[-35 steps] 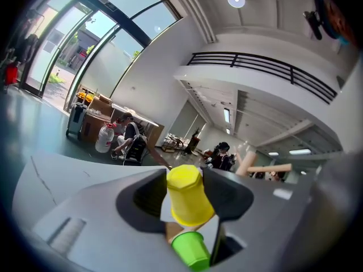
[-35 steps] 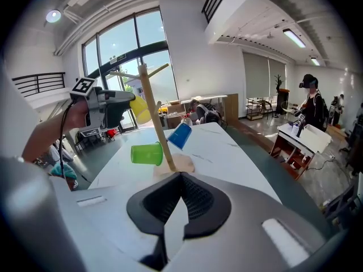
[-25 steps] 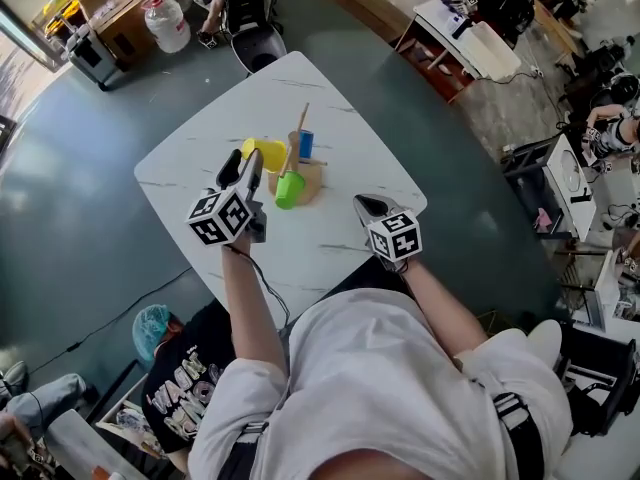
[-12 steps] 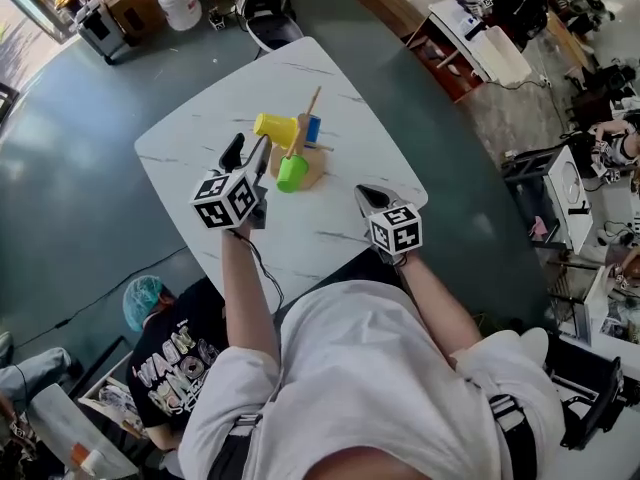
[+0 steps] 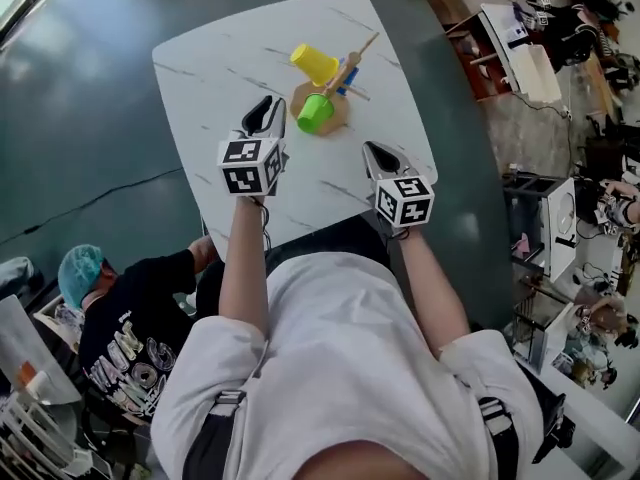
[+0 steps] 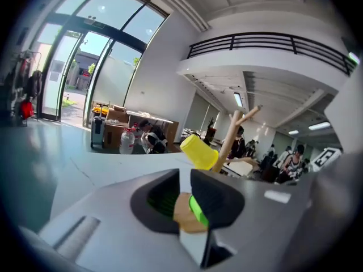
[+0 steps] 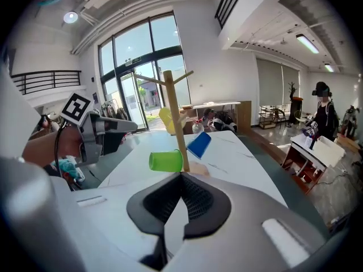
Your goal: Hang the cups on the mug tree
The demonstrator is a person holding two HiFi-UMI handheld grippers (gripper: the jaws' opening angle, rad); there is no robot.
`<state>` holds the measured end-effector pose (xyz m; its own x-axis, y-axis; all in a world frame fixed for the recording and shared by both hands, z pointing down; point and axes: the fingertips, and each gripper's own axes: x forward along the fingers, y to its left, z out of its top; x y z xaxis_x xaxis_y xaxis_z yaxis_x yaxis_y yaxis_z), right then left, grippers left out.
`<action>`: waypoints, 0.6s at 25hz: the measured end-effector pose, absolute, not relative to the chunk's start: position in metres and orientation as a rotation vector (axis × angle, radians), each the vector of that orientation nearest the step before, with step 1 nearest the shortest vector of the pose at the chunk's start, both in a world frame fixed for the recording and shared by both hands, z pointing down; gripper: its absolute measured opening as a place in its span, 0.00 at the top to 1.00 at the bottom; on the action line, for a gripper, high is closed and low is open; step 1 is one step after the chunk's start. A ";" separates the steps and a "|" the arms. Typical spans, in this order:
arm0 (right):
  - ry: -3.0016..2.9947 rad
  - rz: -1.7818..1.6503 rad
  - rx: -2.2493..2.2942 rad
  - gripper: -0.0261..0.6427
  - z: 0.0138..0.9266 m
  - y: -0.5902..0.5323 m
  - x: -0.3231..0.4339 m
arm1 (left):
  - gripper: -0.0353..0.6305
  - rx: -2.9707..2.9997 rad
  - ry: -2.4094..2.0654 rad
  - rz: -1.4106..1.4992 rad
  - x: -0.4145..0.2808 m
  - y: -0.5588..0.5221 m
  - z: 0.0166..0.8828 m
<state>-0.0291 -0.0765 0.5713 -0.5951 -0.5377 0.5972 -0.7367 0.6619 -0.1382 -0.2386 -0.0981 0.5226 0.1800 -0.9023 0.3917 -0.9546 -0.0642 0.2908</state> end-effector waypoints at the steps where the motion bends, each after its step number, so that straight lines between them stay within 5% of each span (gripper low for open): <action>1: -2.375 0.498 0.977 0.96 0.568 -0.075 -0.034 | 0.88 1.971 -1.763 0.149 -0.238 -0.090 0.525; 15: -2.635 0.215 0.677 0.96 0.524 -0.035 -0.074 | 0.94 1.797 -1.925 0.169 -0.190 0.004 0.545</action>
<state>-0.0742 -0.0355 0.5239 -0.7984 -0.4271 0.4243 -0.4902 0.8704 -0.0463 -0.1902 0.0042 0.5454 -0.0063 -0.9011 0.4336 -0.9629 0.1225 0.2405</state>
